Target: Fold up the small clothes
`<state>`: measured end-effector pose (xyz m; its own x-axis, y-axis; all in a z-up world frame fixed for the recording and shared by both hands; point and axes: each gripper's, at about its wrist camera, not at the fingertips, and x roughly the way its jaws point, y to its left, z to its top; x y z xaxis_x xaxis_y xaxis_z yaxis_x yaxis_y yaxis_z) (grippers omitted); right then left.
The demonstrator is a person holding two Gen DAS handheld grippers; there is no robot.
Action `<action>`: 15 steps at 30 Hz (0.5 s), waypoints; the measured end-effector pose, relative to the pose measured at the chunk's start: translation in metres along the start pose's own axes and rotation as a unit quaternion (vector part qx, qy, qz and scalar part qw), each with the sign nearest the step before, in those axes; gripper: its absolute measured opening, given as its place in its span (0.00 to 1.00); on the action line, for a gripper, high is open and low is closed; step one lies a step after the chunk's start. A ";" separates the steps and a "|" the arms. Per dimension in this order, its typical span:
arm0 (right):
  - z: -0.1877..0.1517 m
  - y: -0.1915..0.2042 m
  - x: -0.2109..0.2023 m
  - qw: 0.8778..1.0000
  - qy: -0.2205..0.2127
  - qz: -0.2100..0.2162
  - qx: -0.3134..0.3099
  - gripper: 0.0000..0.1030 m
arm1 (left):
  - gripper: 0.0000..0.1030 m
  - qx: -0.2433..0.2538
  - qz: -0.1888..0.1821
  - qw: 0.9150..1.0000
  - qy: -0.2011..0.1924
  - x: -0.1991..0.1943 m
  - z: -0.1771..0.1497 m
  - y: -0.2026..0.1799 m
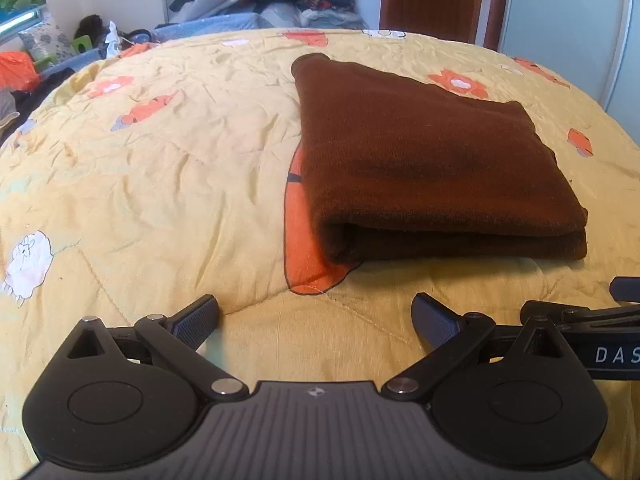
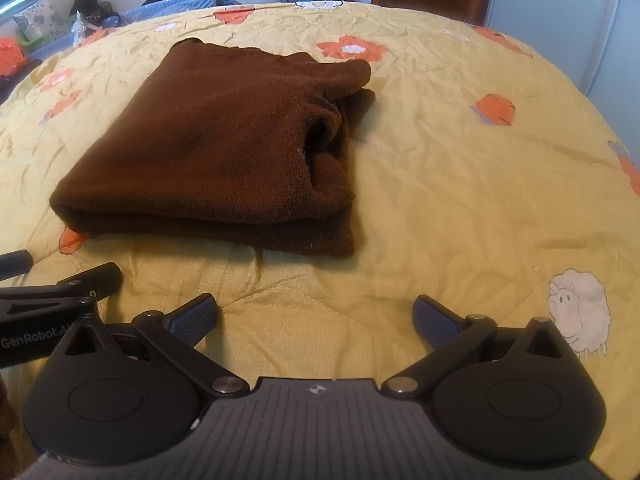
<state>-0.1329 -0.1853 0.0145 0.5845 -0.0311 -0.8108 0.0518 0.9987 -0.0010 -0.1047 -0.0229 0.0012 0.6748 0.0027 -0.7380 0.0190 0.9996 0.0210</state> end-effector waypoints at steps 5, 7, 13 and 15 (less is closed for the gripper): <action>0.000 0.000 0.000 1.000 0.002 0.001 -0.001 1.00 | 1.00 0.005 -0.007 1.000 0.019 0.003 0.005 0.000; 0.000 0.000 0.000 1.000 0.002 0.001 -0.001 1.00 | 1.00 0.008 -0.008 1.000 0.017 0.003 0.005 0.000; 0.000 0.000 0.000 1.000 0.003 0.000 -0.001 1.00 | 1.00 0.013 -0.011 1.000 0.004 0.002 0.002 0.001; 0.001 0.000 0.000 1.000 0.004 0.000 -0.001 1.00 | 1.00 0.012 -0.010 1.000 0.002 0.001 0.002 0.002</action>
<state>-0.1320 -0.1852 0.0148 0.5783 -0.0302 -0.8152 0.0506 0.9987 -0.0011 -0.1023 -0.0209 0.0017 0.6707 -0.0173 -0.7415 0.0500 0.9985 0.0219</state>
